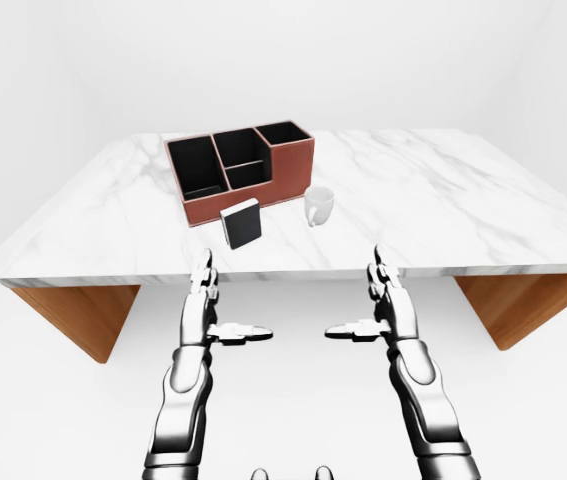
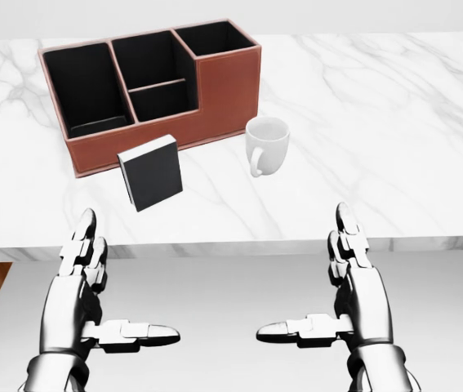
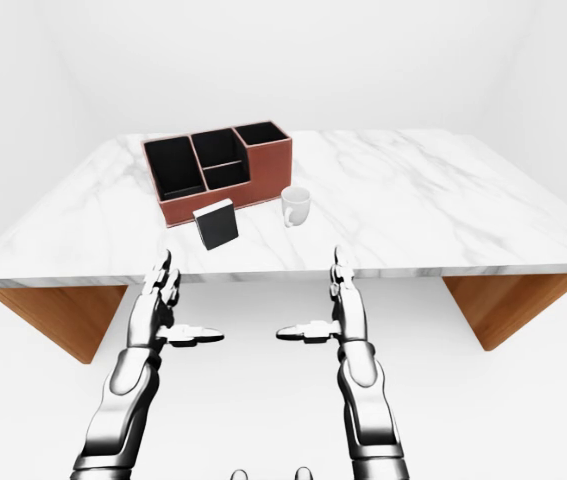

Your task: Pick up the book and place it in the front compartment of the caddy.

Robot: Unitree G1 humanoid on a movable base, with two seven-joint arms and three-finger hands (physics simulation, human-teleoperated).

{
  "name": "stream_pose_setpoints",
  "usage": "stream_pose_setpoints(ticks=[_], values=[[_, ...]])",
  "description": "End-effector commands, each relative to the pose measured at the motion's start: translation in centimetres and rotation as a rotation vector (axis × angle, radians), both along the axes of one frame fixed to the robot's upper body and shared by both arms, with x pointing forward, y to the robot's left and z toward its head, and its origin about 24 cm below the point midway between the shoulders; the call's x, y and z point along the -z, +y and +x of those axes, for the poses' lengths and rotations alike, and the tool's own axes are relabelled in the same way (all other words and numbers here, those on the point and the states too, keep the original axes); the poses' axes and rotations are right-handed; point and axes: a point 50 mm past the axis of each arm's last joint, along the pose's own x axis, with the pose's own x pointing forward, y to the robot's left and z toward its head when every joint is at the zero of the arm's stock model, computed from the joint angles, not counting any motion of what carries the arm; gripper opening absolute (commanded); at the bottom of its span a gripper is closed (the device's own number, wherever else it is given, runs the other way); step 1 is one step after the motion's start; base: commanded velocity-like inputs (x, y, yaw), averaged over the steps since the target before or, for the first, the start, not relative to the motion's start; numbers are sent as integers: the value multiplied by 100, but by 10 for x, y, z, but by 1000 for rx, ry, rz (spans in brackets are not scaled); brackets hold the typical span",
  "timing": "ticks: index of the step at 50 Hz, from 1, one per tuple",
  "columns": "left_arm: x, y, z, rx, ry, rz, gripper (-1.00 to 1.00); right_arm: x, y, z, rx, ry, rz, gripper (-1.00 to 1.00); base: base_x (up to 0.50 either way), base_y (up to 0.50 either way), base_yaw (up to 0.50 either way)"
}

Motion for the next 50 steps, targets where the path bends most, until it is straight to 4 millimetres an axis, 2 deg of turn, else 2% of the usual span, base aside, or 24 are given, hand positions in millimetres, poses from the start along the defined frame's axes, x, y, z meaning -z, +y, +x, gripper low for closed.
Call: stream_pose_setpoints(ticks=[1,13,20,32,39,45,50], values=[[-3,7,0,1,5,1,100,-5,-5,-2,-11,-9,-10,100,0,0,0],[-16,8,-1,2,-21,7,100,-9,-6,-3,-14,-10,-12,100,0,0,0],[-30,9,-4,3,-83,12,100,-19,-7,-5,-13,-33,-27,100,0,0,0],[-73,14,-9,9,-266,30,100,-58,-8,-11,-17,-198,-41,100,0,0,0],[-80,21,-5,-6,-296,40,100,-81,-8,-18,-24,-299,-45,100,0,0,0],[-94,24,-7,-12,-354,45,100,-89,-12,-20,-24,-336,-22,100,0,0,0],[-96,26,-7,-16,-361,47,100,-98,-14,-23,-13,-379,1,100,0,18,0]])
